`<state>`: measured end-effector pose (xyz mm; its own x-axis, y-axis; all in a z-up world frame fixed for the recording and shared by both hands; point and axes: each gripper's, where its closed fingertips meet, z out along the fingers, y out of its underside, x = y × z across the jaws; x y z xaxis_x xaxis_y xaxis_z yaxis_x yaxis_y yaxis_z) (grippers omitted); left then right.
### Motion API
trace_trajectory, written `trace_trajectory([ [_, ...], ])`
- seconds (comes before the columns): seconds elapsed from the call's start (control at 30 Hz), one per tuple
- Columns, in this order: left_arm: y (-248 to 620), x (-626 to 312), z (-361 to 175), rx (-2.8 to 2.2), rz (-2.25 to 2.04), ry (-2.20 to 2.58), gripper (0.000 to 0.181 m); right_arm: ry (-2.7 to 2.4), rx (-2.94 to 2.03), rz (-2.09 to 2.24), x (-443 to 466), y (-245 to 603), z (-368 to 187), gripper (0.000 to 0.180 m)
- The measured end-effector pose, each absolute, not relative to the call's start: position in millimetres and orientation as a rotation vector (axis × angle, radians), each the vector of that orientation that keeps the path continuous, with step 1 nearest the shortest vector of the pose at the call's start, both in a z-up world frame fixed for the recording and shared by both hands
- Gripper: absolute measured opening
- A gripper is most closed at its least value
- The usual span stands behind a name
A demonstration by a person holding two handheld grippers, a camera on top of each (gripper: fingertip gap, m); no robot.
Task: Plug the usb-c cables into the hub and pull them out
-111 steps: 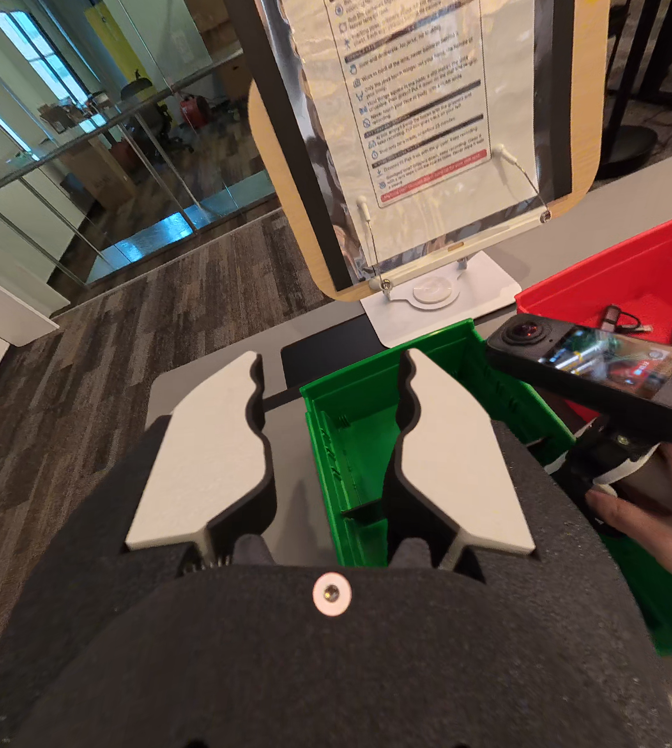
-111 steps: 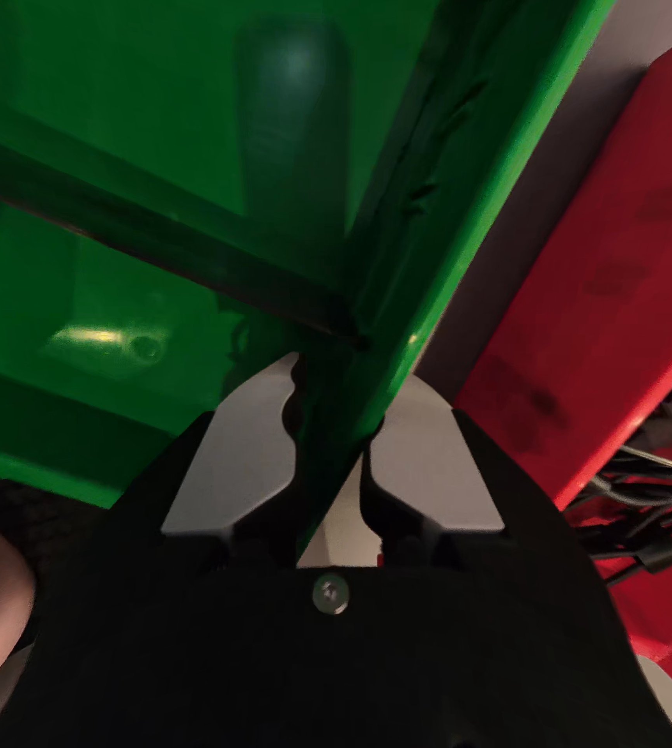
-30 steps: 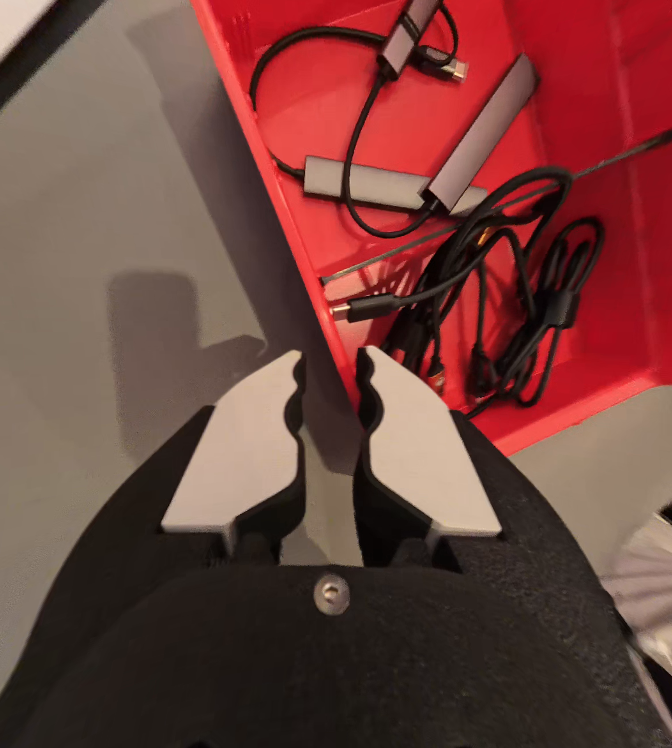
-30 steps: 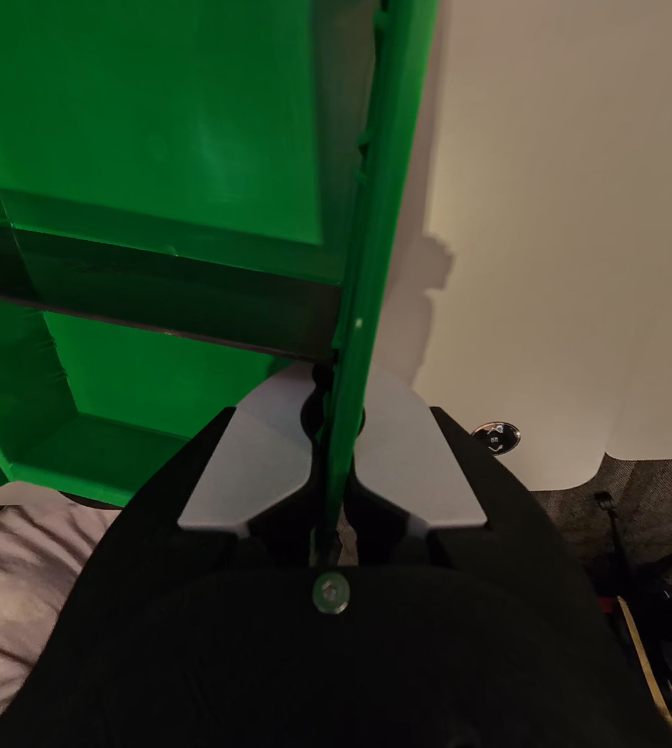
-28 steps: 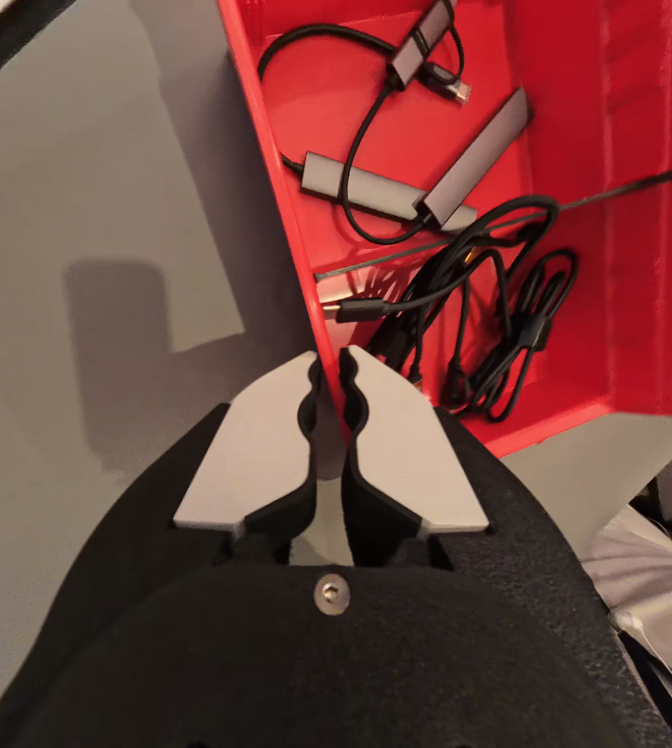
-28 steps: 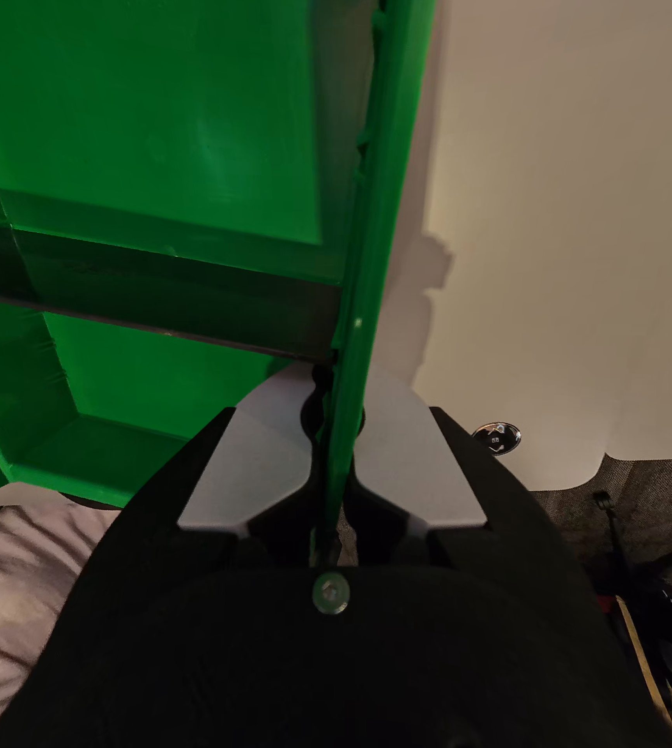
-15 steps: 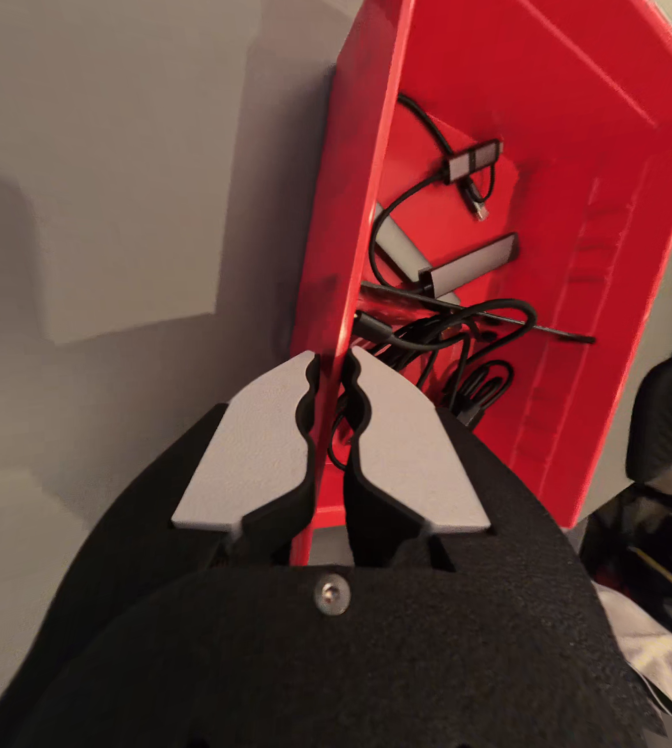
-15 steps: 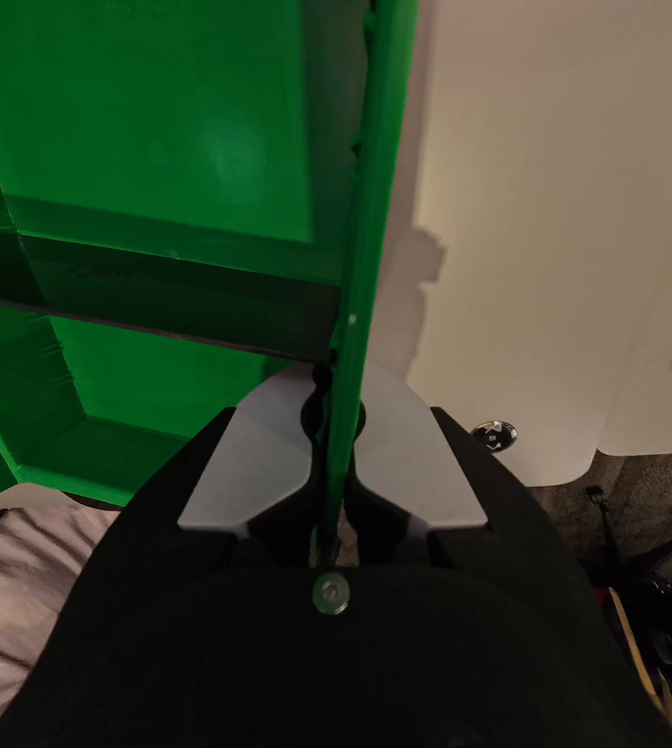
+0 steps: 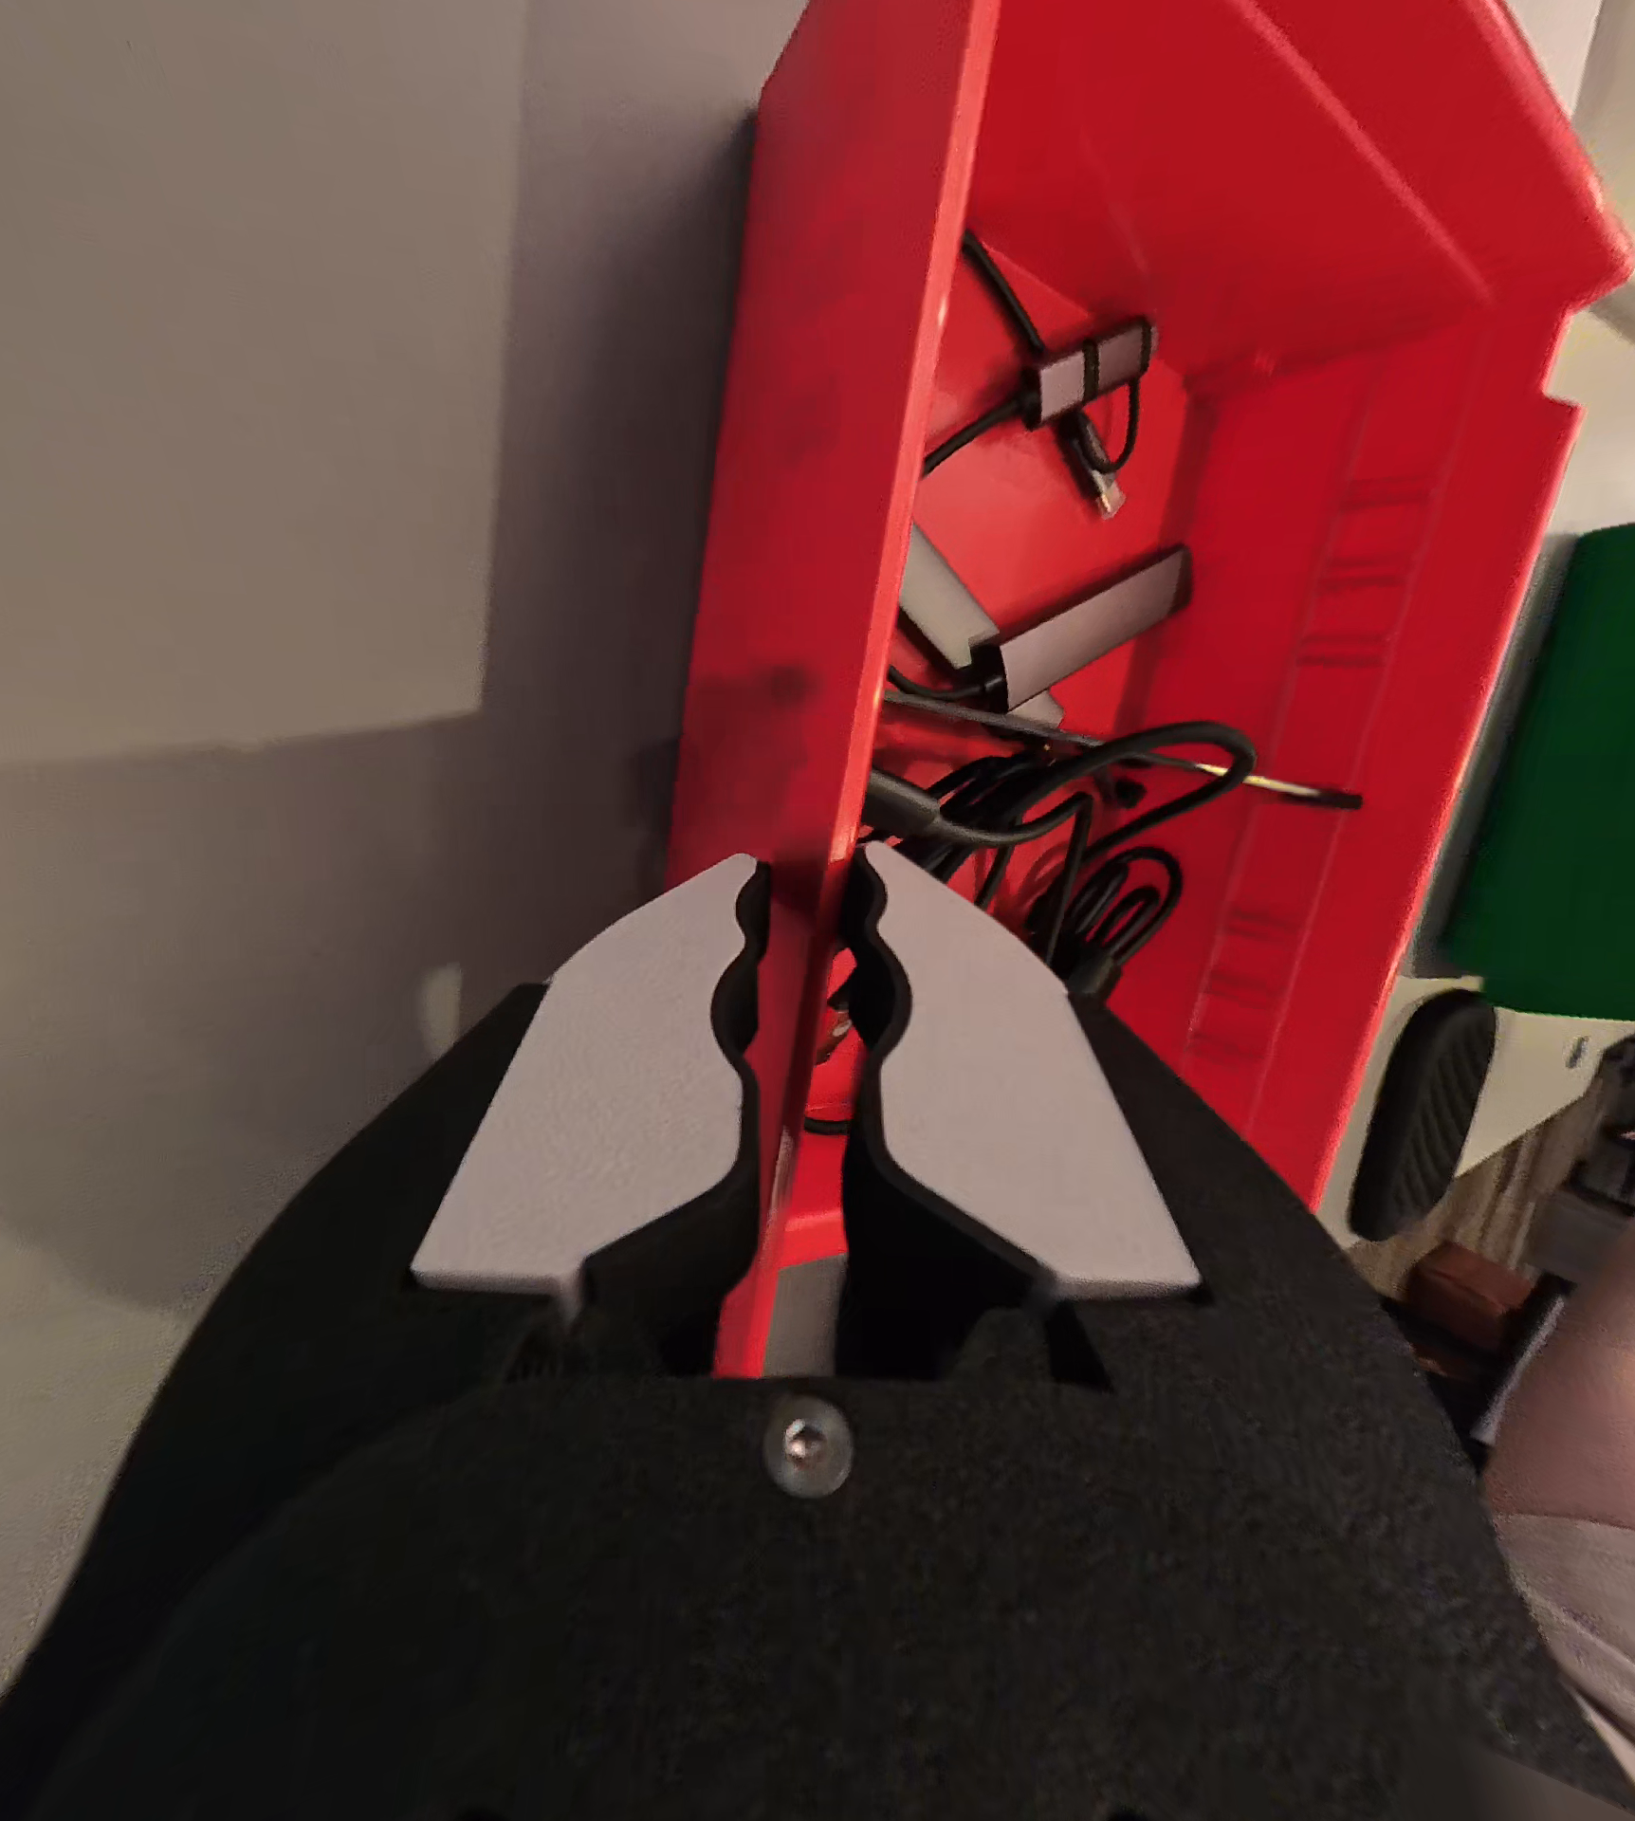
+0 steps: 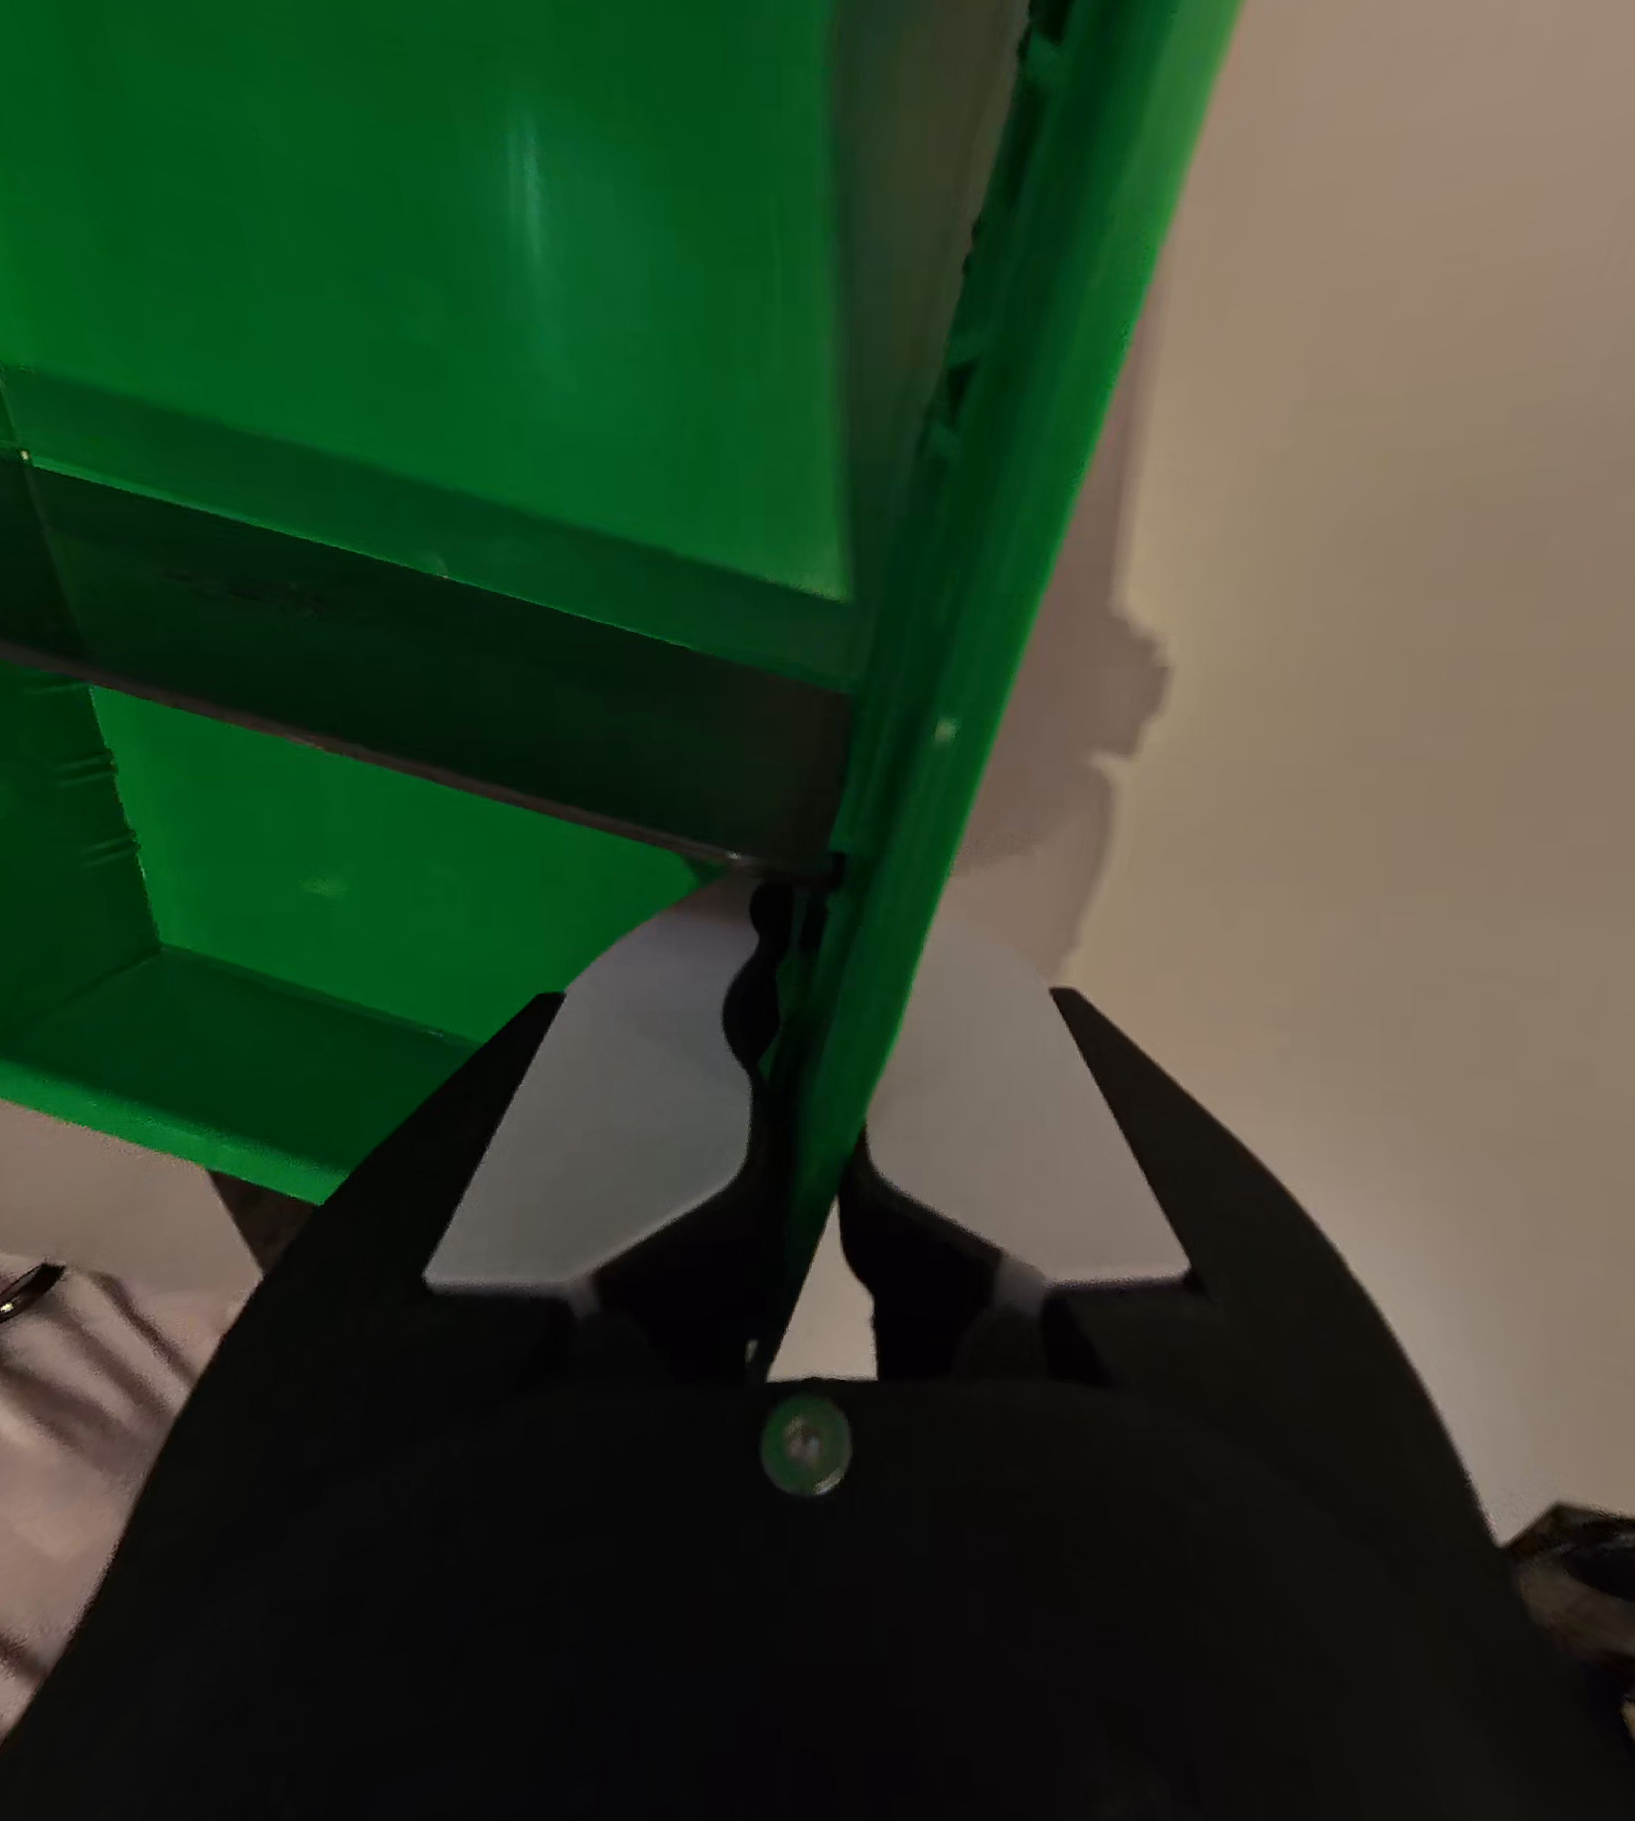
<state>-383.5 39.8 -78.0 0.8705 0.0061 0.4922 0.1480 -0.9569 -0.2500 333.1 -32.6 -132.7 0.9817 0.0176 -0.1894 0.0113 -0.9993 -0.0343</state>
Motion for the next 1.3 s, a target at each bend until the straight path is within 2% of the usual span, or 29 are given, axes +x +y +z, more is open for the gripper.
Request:
trace_trajectory([
  [0.33, 58.9, -383.1, -77.6, -2.694, -0.794, -0.184, 0.015, -0.219, -3.082, 0.345, 317.2, -22.6, -139.7, 0.011],
  [0.53, 60.9, -385.6, -76.6, -2.657, -0.842, -0.273, 0.017, -0.02, -3.072, 0.6, 303.9, -41.8, -136.5, 0.032],
  [0.67, 58.9, -392.8, -76.4, -2.659, -0.82, -0.323, 0.016, 0.121, -3.037, 0.668, 302.3, -47.7, -136.8, 0.033],
  [0.83, 52.9, -411.5, -76.1, -2.665, -0.698, -0.423, 0.016, 0.125, -3.064, 0.526, 306.2, -46.6, -142.6, 0.024],
  [0.93, 34.7, -413.2, -76.7, -2.725, -0.656, -0.448, 0.014, 0.099, -3.049, 0.58, 304.6, -47.6, -141.5, 0.028],
  [1.13, -1.1, -391.1, -79.3, -2.953, -0.499, -0.28, 0.008, -0.022, -3.054, 0.525, 314.1, -47.2, -142.7, 0.024],
  [1.3, 7.9, -390.2, -80.8, -2.958, -0.432, -0.251, 0.007, -0.072, -3.029, 0.542, 314.5, -44.0, -142.6, 0.025],
])
